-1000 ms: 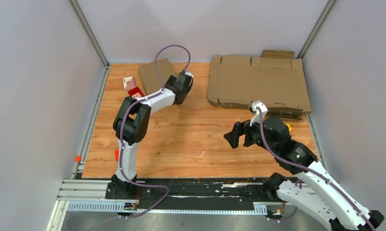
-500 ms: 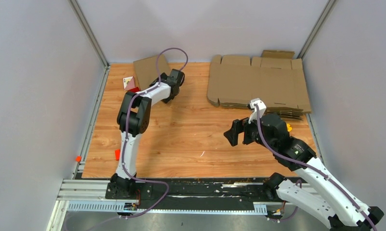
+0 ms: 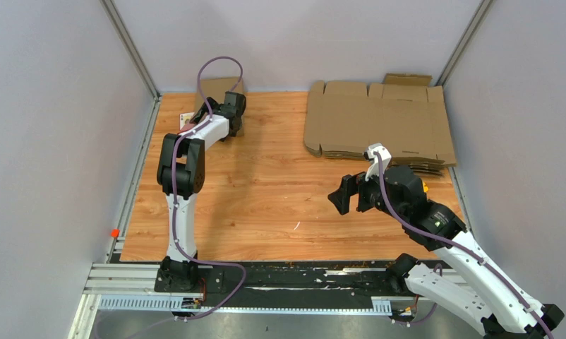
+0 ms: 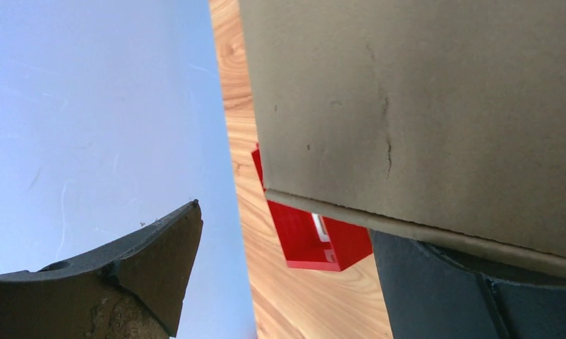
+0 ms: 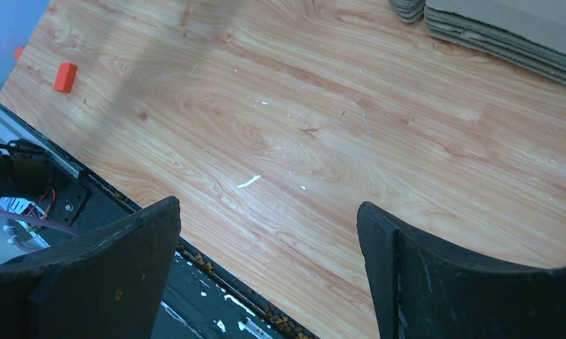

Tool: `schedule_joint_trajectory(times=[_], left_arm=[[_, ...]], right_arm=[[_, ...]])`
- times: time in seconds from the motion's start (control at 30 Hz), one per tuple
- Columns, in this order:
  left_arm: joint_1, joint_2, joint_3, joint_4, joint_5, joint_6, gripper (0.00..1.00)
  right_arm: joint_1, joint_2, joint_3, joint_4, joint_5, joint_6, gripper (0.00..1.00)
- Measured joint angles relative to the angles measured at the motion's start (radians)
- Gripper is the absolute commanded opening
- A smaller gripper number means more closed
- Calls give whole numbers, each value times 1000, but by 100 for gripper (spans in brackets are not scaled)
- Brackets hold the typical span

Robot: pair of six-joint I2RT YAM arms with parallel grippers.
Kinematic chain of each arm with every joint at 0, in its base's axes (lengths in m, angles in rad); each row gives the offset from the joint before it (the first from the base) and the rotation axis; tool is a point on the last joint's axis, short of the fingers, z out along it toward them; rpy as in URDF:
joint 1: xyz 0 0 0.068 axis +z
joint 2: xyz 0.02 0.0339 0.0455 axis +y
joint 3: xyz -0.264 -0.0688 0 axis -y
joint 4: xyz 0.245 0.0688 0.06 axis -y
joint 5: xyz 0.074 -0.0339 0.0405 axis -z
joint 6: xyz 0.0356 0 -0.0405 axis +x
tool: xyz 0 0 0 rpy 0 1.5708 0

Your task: Fold the paper box

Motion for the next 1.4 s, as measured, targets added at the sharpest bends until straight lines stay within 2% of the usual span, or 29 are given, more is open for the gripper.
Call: schedule_joint_trajectory(times=[0.2, 0.37, 0.53, 0.63, 0.8, 1.0, 1.17, 1.4], left_arm=[[25, 5, 86, -40, -28, 0, 95], [27, 0, 87, -54, -16, -39, 96], [15, -53, 58, -104, 34, -140, 97], [1, -158, 14, -168, 92, -232, 100], [-84, -478, -182, -166, 205, -365, 100], [-250, -798, -410, -29, 354, -499, 100], [-232, -997, -734, 131, 452, -605, 100], [-227, -1241, -1122, 304, 499, -720, 100]], right_arm=[[0, -17, 20, -17, 0, 0, 95], [0, -18, 20, -24, 0, 0, 95], [0, -20, 6, -6, 2, -6, 96], [0, -13, -24, 30, 20, -23, 96], [0, 26, -62, 141, 39, -34, 95], [0, 37, -121, 322, 91, -18, 97], [0, 38, -157, 393, 134, 53, 96], [-17, 96, -144, 428, 195, 156, 99]])
